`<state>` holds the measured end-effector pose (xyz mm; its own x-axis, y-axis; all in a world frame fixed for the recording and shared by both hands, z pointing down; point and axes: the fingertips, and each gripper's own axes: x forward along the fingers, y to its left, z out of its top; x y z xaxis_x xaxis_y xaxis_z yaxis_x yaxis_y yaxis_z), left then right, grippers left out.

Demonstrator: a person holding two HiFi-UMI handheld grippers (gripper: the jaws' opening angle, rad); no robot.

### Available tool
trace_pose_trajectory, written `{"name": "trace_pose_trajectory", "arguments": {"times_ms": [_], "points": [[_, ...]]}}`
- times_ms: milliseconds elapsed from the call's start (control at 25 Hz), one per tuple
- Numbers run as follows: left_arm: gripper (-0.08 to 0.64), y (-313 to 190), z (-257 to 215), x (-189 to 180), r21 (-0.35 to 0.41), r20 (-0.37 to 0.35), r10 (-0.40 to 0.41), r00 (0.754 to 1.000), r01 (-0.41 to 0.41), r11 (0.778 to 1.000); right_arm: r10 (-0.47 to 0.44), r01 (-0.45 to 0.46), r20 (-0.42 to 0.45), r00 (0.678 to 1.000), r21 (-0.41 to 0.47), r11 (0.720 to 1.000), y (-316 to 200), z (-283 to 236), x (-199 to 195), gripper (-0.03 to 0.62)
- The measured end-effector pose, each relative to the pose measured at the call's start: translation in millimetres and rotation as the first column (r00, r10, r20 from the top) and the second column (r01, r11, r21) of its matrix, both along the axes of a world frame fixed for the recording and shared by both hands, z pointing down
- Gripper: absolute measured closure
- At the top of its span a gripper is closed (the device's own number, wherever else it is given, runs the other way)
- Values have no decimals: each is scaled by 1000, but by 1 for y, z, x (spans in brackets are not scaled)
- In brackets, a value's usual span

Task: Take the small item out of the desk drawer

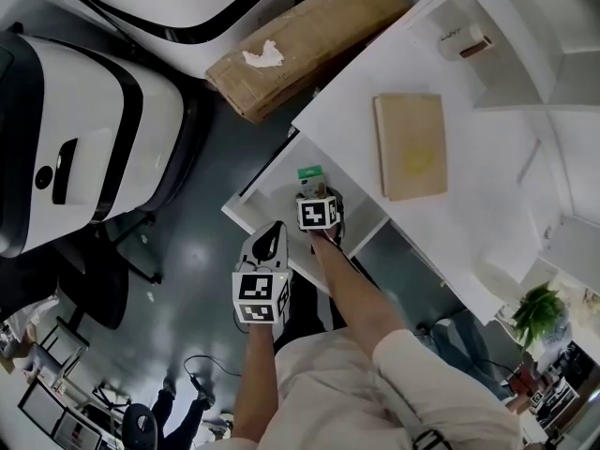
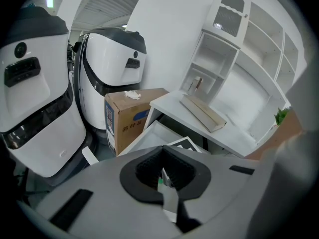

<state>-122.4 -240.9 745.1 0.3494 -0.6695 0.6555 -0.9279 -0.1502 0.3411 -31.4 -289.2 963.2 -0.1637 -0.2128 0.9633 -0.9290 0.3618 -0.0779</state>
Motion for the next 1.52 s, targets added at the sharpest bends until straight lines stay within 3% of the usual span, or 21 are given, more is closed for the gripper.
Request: {"name": "trace_pose_trajectory", "arguments": {"times_ms": [360,600,1040,1520], "points": [[543,4,-5,-4,12,5,-3,1000,3,1000,9,-7,54,999,-26,1000,11,-6,0,233],[543,5,-9,9,23,5,19,1000,-20,1000,-8,7,123,992,8,1000,16,-27,-6,233],[543,10,-22,21,63,32,34,999,-36,997,-60,22,250,966,152,988,15,-104,-18,233],[543,38,-36,32,61,21,-27,999,26,998,-199,91,313,929,327,940,37,-193,-5,233]]}}
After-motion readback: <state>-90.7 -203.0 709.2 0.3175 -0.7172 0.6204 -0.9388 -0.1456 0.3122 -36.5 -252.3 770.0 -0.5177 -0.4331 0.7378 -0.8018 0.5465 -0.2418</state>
